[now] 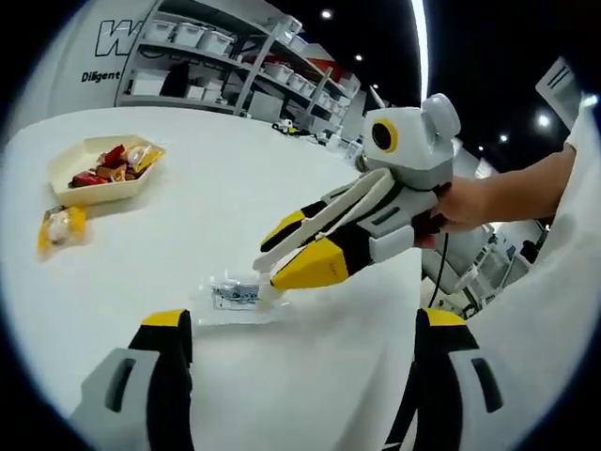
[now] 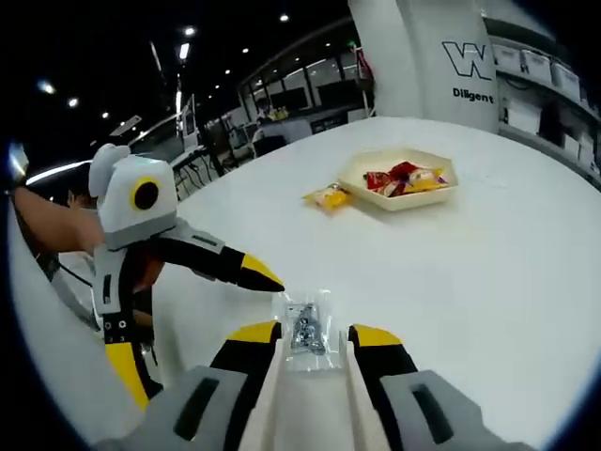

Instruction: Place the target food into the container with the food tongs after gripping and lifting it, then release it inside without dropping or visibly crushing the food.

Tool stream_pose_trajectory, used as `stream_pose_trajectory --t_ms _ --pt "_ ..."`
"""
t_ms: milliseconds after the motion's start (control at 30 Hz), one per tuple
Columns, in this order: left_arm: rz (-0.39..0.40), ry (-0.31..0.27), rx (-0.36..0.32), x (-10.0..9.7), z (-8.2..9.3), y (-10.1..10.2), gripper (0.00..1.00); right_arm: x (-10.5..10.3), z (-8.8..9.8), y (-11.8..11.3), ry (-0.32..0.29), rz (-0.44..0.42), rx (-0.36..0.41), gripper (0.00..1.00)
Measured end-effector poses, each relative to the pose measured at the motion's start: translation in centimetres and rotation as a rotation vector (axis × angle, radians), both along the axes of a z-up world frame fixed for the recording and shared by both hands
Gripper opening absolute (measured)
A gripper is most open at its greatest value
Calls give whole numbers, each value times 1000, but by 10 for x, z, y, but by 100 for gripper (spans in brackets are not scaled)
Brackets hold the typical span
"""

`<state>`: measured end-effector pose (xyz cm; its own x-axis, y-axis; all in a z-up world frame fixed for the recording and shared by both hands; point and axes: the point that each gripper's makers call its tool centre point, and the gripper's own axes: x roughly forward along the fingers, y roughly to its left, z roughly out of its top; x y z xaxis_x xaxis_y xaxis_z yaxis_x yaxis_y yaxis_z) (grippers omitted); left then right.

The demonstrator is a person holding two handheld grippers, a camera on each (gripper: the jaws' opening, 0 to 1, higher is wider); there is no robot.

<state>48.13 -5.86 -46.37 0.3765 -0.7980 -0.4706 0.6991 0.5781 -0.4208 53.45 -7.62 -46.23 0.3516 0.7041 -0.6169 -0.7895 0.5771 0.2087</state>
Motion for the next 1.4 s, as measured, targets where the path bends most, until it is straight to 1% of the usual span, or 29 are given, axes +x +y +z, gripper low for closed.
stream_pose_trajectory --t_ms 100,133,167,200,300,367,400,433,467,500,600,667,700,767,833,967,1033,1100,1167,1233,1300,1400 --pt "-1 7 -4 1 -1 -1 95 5 -2 -12 10 -33 4 24" --pt "-1 11 -5 1 -2 -3 96 6 -5 -16 9 -40 -12 24" --pt "-2 13 -6 1 -2 -4 96 8 -9 -21 -8 -38 -51 24" --pt "-4 14 -7 0 -2 -5 96 8 -13 -23 -20 -27 -81 24" --pt "-4 13 -18 0 0 -7 97 6 -17 -18 -15 -15 -80 24" --pt "-4 18 -31 0 3 -9 94 5 -21 -18 -60 27 -137 24" --pt "-3 25 -33 0 4 -10 94 7 -18 -15 -96 47 -139 24" --pt "-2 25 -36 -1 6 -11 95 5 -20 -12 -94 58 -151 24" --pt "-2 18 -41 -1 9 -12 95 5 -20 -12 -118 76 -162 24" --pt "-4 11 -44 -2 12 -14 94 4 -21 -9 -125 86 -165 24" --pt "-10 -8 -48 -1 19 -18 95 2 -20 -2 -122 97 -145 24" --pt "-13 -12 -51 0 22 -20 95 2 -21 1 -134 106 -152 24" --pt "-17 -14 -52 -1 25 -23 96 4 -20 3 -132 108 -144 24" --pt "-20 -22 -49 0 26 -26 97 6 -20 3 -122 100 -140 24" --pt "-33 -35 -55 0 32 -31 98 6 -20 3 -113 98 -129 24" --pt "-51 -39 -61 0 37 -40 98 3 -19 6 -87 100 -89 24" --pt "-63 -44 -63 -2 38 -44 97 6 -18 3 -83 90 -80 24" --pt "-76 -35 -65 -5 38 -49 97 8 -17 -2 -55 57 -55 24" --pt "-100 -30 -64 -10 37 -56 96 6 -18 -6 -32 48 -37 24" --pt "-122 -31 -59 -14 37 -62 96 5 -17 -8 -36 49 -25 24" --pt "-131 -34 -62 -16 39 -67 96 7 -17 -8 -22 33 -12 24" --pt "-132 -33 -62 -15 39 -68 96 7 -17 -13 -38 34 -32 24"
